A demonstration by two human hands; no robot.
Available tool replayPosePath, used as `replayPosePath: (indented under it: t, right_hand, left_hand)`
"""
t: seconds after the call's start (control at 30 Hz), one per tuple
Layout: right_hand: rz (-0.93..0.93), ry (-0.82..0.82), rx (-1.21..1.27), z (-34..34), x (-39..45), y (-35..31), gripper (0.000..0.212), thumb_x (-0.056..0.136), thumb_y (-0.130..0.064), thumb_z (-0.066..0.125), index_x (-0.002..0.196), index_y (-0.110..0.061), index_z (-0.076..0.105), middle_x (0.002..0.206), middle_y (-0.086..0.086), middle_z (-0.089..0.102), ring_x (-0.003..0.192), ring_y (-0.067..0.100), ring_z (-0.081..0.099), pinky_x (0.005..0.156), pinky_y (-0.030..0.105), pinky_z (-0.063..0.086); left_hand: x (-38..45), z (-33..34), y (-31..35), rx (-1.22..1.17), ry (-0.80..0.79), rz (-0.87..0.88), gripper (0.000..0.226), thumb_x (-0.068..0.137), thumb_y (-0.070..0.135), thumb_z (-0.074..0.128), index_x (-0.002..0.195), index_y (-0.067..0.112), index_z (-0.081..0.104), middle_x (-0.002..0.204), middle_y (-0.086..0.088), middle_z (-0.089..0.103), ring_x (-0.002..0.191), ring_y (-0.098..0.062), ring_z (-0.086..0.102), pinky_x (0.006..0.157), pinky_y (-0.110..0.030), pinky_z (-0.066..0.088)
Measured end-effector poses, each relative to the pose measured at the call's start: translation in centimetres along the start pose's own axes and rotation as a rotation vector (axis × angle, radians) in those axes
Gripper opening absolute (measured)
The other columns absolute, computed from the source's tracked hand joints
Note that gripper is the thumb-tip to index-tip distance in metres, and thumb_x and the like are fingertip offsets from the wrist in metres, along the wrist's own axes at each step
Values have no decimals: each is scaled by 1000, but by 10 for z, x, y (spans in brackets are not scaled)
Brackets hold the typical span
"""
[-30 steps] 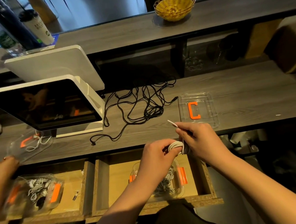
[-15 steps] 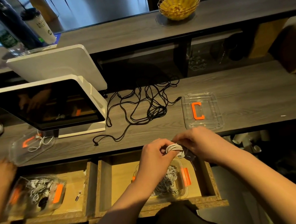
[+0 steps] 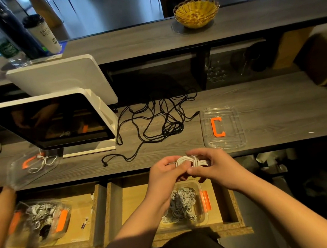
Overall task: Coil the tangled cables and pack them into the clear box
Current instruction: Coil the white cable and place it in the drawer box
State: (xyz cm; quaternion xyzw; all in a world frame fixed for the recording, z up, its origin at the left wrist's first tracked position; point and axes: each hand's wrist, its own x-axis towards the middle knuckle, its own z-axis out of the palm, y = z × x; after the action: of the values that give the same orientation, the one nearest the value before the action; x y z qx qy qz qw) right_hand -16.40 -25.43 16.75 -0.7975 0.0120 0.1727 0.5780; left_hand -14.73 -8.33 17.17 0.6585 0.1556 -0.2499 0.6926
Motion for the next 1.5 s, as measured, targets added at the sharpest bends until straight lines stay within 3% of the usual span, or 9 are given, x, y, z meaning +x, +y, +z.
replayPosePath:
  t: [0.07,0.2,0.5,0.67,0.77,0.97,1.13,1.27,1.5]
  right_hand:
    - [-2,3,71,-7,-1,-1,45,84,-19,76,126,-19,62,106,2,71,84,18,72,68,29,60]
    - [6,23,167,-15,-3,-5,33,84,-18,75,116,-21,68,103,2,73,87,16,71,69,25,57]
    - [32,-1,251,-6,-17,-8,23,85,-18,73,108,-18,70,94,3,73,77,14,68,67,24,53]
    - [1,61,133,-8,-24,-12,20,88,-14,71,107,-22,69,96,0,74,82,10,69,72,25,56]
    - [-19,127,31,-10,-25,-15,25,89,-18,71,113,-23,67,98,-6,74,90,5,69,82,27,57]
    - [-106,154,-170,-3,-24,-26,35,89,-26,70,119,-40,59,107,-18,70,102,-5,63,92,25,53]
    - [-78,209,-217,-4,-29,-21,51,89,-34,68,137,-35,51,125,-17,62,115,-1,58,99,28,51]
    - [-49,259,30,-10,-34,-21,34,87,-27,71,114,-31,52,100,-6,72,84,17,70,78,46,59]
    - [-63,207,271,-15,-38,-23,21,89,-9,67,108,-18,66,99,-2,71,75,16,68,71,36,59]
  left_hand:
    - [0,0,4,-10,-46,15,25,85,12,76,109,11,72,97,-12,77,93,-36,71,93,-50,54]
    - [0,-3,9,-60,-153,8,29,87,13,72,117,12,70,104,-12,76,87,-18,68,87,-34,54]
    - [-3,-13,13,-115,-253,-53,30,87,8,70,116,7,72,110,-19,73,94,-25,69,88,-33,56]
    - [-7,-7,15,279,-79,91,20,84,24,79,92,8,71,77,-10,74,69,-15,68,70,-28,55]
    - [-10,4,20,538,-126,120,33,92,42,68,70,18,73,61,-2,71,57,-7,63,64,-24,47]
    - [-14,3,34,512,-174,80,27,97,30,62,78,15,75,62,-1,70,54,-1,60,58,-16,46]
    - [-18,11,31,556,-136,114,27,98,22,58,73,16,67,58,3,64,52,-2,55,61,-23,45]
    - [-23,20,36,288,-96,107,33,98,13,50,68,13,61,62,-1,64,63,-11,58,67,-29,45]
    - [-27,19,32,-95,-178,6,36,96,6,42,60,12,44,71,-14,62,74,-20,60,81,-38,45]
